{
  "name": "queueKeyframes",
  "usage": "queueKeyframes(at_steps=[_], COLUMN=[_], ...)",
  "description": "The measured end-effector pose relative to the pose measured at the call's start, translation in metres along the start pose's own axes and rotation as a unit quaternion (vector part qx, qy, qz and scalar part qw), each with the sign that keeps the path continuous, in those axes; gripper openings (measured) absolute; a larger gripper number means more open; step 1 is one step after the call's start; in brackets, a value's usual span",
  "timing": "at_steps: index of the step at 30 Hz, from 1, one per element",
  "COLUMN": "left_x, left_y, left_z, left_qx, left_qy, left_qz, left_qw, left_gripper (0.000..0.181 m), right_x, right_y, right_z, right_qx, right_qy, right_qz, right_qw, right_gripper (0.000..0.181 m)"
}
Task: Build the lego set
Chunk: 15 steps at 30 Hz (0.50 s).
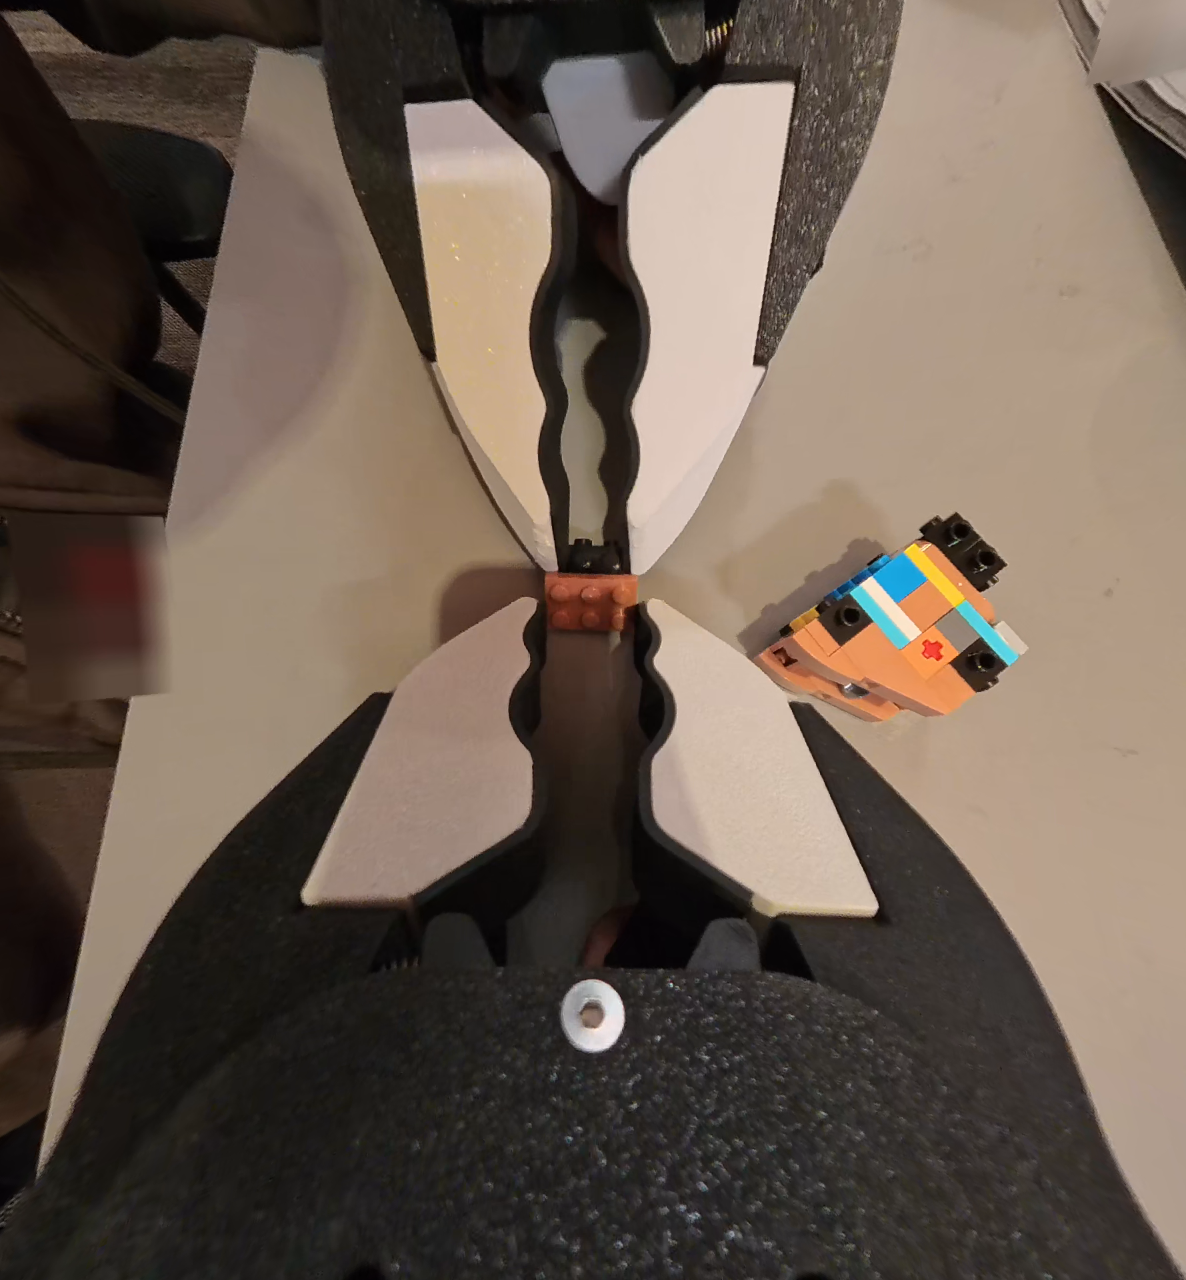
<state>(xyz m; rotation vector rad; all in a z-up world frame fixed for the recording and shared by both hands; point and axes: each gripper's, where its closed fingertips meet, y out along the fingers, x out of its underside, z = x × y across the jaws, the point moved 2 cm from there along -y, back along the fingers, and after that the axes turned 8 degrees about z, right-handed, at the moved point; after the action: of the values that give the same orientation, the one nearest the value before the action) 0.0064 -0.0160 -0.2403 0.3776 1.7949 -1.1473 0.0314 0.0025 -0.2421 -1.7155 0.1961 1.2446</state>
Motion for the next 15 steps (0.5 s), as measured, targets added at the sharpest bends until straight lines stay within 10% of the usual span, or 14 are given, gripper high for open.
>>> queueKeyframes(at_steps=[15], left_x=[-0.0049], left_y=[-0.0056], left_z=[0.002], left_qx=[-0.013], left_qy=[0.021], left_qz=[0.013], left_qw=[1.0], left_gripper=[0.016], right_x=[-0.0007], right_y=[0.0022], right_z=[-0.0016], right_qx=[-0.004], right_qy=[-0.007], right_qz=[-0.001], right_qw=[1.0], right_gripper=[0.024])
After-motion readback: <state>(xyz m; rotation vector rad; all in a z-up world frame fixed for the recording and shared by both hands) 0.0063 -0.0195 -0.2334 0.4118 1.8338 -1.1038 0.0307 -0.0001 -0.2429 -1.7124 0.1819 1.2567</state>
